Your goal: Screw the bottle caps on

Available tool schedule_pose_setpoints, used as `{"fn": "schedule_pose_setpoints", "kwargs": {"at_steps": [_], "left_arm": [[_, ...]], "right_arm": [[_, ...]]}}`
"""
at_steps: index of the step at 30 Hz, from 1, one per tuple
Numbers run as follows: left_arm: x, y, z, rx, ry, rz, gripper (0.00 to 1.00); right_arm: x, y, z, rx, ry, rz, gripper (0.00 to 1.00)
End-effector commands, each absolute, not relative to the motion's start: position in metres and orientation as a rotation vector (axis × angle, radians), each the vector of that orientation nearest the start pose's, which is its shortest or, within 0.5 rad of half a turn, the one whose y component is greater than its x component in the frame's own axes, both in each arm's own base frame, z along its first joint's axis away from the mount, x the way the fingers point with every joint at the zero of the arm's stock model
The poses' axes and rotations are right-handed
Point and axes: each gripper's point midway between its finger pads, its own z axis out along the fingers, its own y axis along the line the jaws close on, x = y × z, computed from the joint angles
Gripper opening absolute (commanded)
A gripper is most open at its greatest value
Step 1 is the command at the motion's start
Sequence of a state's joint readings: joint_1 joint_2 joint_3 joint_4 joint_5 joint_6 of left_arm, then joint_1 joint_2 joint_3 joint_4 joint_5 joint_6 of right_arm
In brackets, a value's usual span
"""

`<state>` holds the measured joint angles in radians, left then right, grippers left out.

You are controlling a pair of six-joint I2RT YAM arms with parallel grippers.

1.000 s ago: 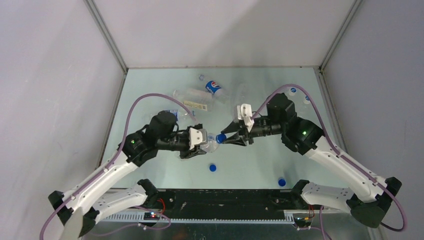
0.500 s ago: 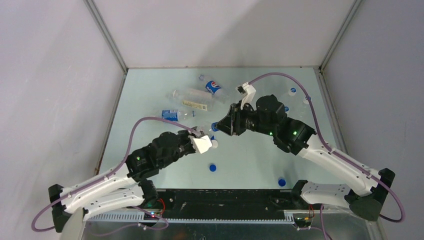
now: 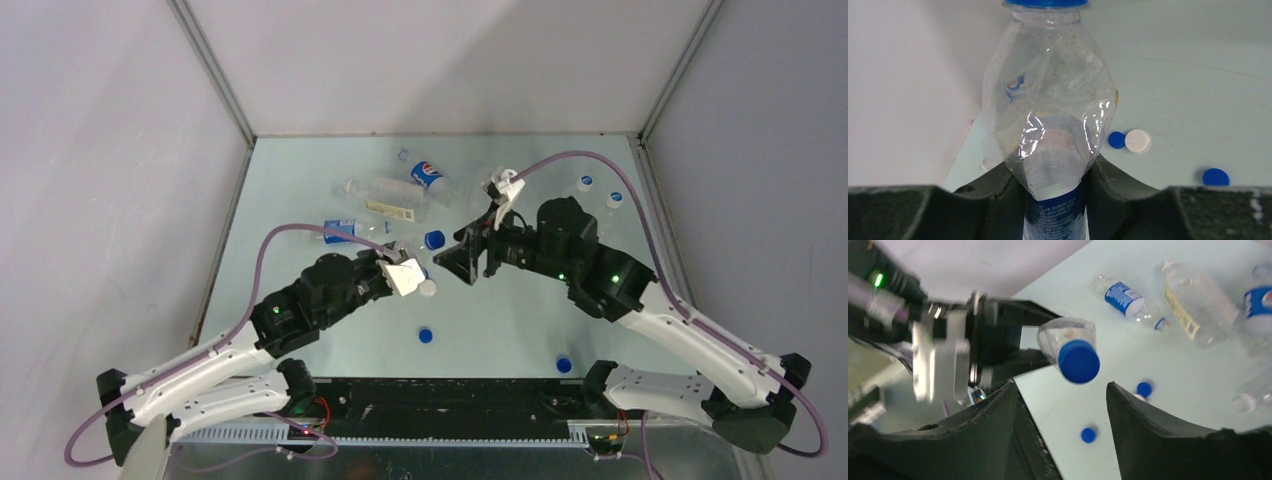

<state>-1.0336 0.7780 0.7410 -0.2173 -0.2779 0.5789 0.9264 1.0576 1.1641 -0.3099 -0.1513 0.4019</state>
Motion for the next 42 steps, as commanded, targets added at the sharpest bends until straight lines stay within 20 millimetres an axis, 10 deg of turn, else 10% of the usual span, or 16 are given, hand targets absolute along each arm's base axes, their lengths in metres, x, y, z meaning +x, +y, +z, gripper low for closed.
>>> {"fn": "schedule_pose_setpoints", "kwargs": {"at_steps": [1, 11, 42], "left_arm": [[0.189, -0.235, 0.257, 1.308, 1.417, -0.325, 0.16], [0.142, -0.253, 0.248, 1.56, 1.44, -0.713, 0.16], [0.139, -0.262, 0.255, 1.584, 1.421, -0.766, 0.16]], "right_arm": [[0.161, 0.297, 0.362, -1.066, 1.455, 0.89, 0.71], [0.137, 0.279, 0.326, -1.656, 1.012, 0.62, 0.74], [0.125, 0.293, 0.314, -1.72, 0.967, 0.792, 0.34]]}}
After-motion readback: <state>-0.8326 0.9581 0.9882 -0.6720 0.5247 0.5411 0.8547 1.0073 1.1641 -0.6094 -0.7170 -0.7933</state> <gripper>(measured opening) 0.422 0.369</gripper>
